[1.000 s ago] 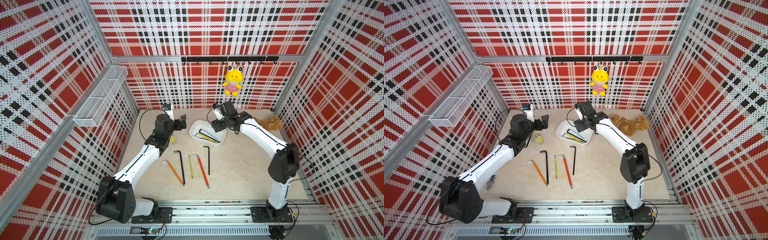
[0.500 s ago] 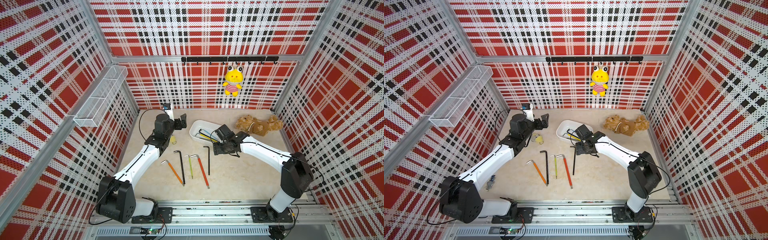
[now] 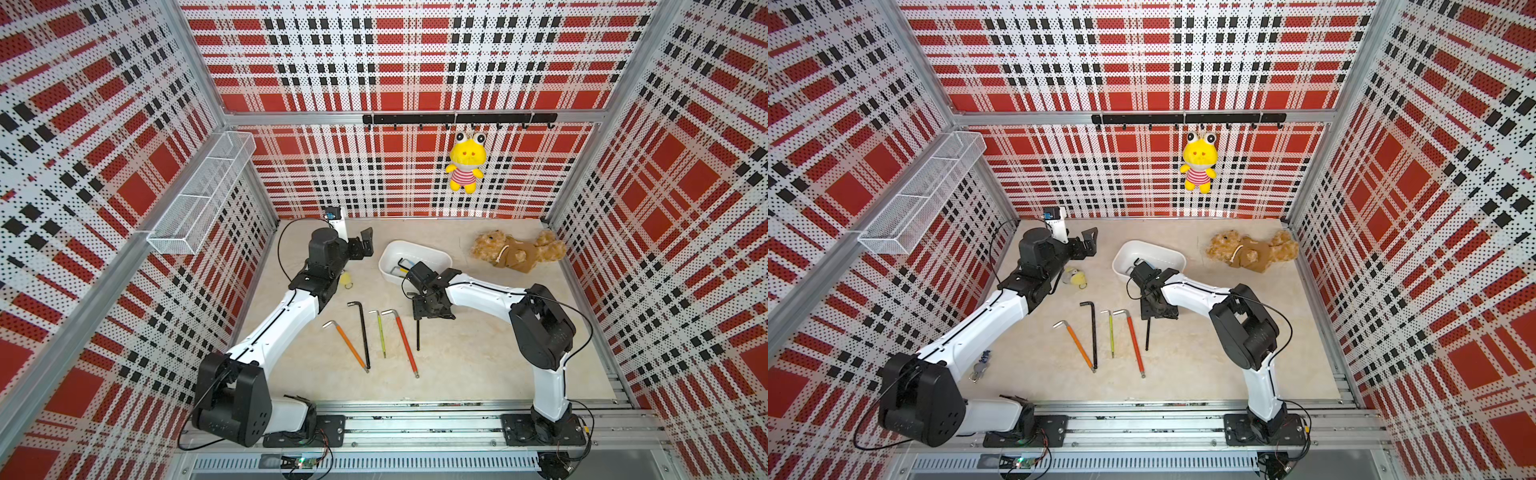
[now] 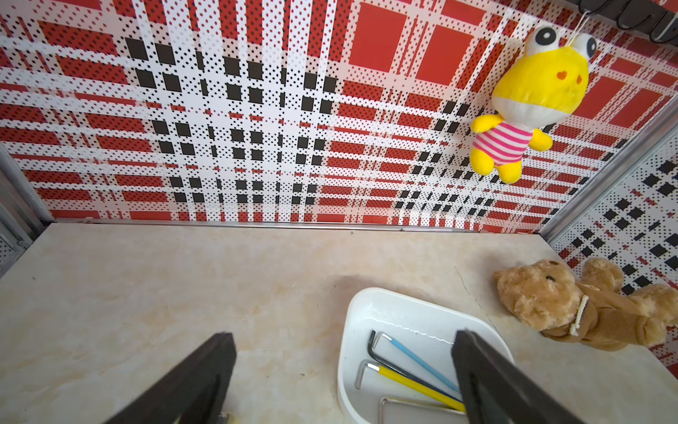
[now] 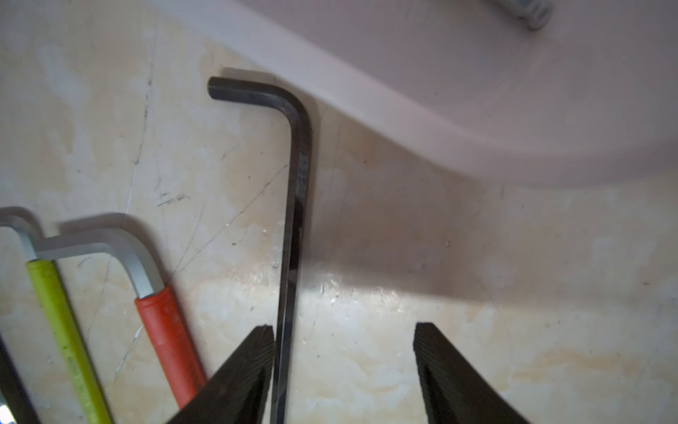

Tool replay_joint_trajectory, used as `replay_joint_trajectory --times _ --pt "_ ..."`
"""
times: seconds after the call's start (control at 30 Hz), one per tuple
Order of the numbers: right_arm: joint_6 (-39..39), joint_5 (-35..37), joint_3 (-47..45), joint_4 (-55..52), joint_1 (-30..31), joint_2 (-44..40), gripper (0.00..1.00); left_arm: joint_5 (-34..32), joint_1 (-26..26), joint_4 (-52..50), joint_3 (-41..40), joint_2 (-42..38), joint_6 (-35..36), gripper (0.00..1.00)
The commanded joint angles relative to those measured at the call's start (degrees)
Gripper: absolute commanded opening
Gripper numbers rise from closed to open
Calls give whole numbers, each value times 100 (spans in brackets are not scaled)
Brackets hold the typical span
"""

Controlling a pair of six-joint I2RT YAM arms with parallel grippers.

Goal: Put the hex key on the desktop into the storage box
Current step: Pick up the Allen key from the center of the board.

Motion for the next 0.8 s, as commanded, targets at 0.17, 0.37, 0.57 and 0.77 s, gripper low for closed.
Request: replay_joint_trajectory --times 0.17,0.37,0.57,0.77 --pt "60 17 296 11 105 280 60 72 59 110 19 -37 -27 99" --pt "22 -3 423 -108 132 550 54 72 59 119 10 -54 -27 99" --pt "21 2 510 -129 182 659 52 46 58 119 -14 -72 -27 99" --pt "12 -1 517 -212 227 738 48 29 62 119 -27 -81 -27 99"
